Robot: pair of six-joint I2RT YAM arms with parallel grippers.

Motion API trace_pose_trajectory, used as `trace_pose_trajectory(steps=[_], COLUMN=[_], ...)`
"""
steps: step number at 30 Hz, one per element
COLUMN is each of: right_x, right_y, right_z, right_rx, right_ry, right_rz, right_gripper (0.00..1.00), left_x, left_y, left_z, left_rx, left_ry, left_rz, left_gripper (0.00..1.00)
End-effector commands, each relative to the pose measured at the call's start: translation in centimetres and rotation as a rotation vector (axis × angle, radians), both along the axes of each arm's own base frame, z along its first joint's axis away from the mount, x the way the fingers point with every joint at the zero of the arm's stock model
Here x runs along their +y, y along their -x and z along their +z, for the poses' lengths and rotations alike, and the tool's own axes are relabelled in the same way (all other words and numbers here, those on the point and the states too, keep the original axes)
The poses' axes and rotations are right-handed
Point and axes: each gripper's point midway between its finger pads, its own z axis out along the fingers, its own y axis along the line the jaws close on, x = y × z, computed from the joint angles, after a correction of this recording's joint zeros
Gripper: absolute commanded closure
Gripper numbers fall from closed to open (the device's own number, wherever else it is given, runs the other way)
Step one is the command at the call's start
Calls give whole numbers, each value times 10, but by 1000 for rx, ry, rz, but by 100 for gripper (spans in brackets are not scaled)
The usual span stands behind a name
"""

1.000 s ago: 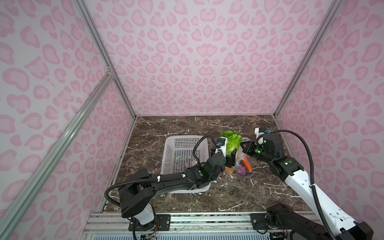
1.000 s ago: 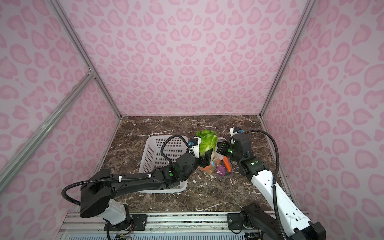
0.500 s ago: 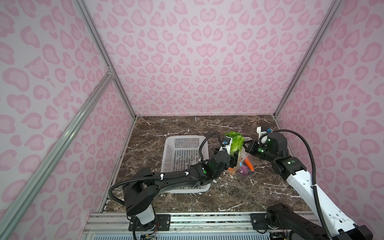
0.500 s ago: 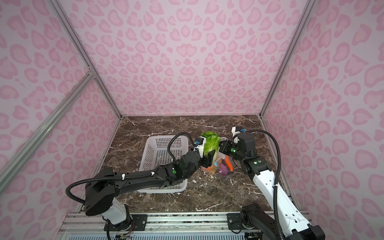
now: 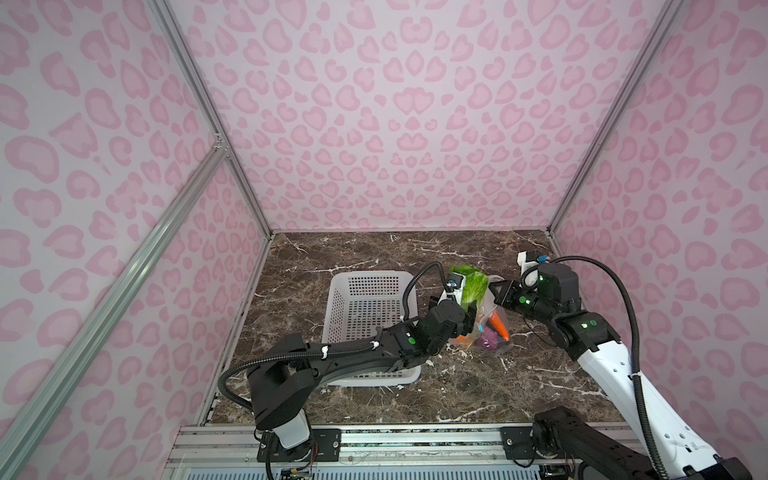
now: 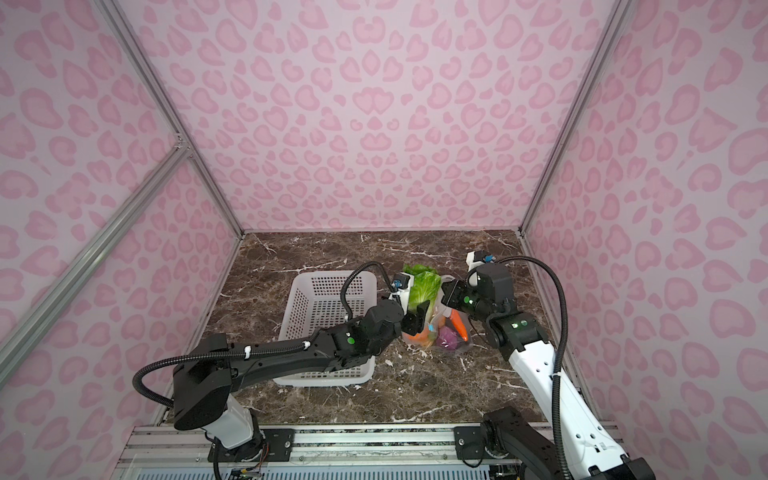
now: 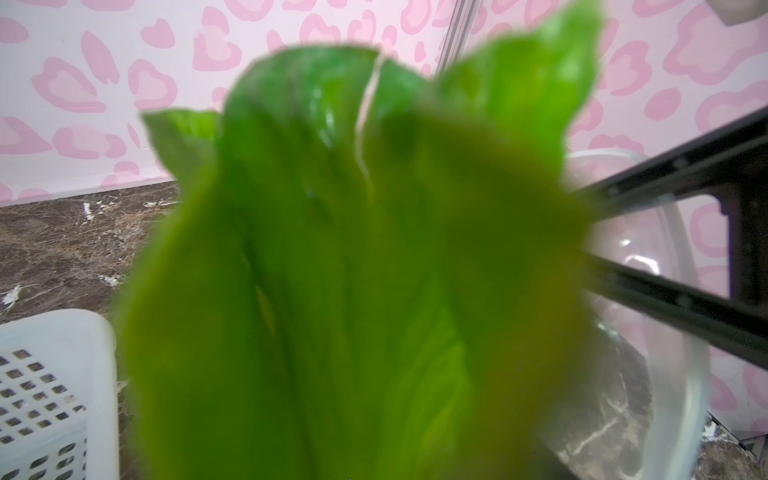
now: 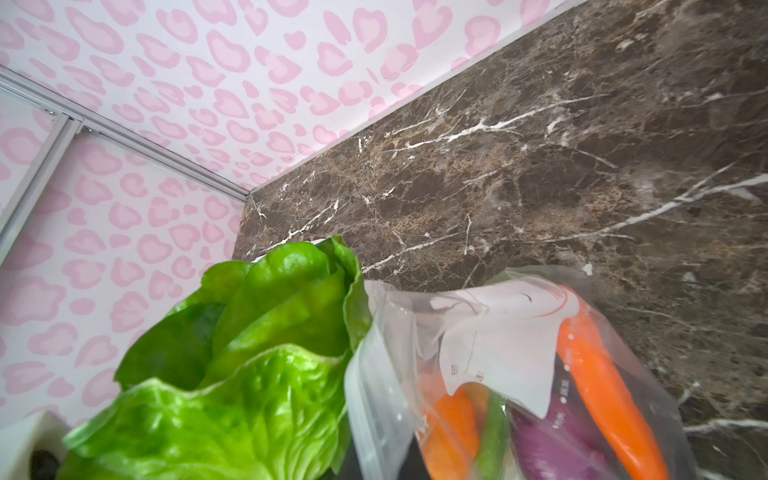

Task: Place the food in the zip-top bag and seal the zipper
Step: 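Lower the lettuce into the bag opening beside the right gripper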

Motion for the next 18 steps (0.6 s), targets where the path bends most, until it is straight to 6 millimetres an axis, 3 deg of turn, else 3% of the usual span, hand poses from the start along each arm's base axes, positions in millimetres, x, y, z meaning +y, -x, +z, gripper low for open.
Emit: trace_pose_trajectory(steps=[1,11,18], right_x=[-5,-24,-17], right_y=[-2,-19,-21], right_z=[1,13,32], right_rx=[-10,-57,-132], right_ry=[27,123,75], right_rz=[-23,-117,-97], right_gripper=[100,100,100], left_x=[2,1,0], left_y=[-4,14,23], left_z=[0,-15,-24], left_rx=[-3,26,57], left_ry=[-28,-78,-128], left_rz=[16,-98,-153], left_gripper=[29,29,29])
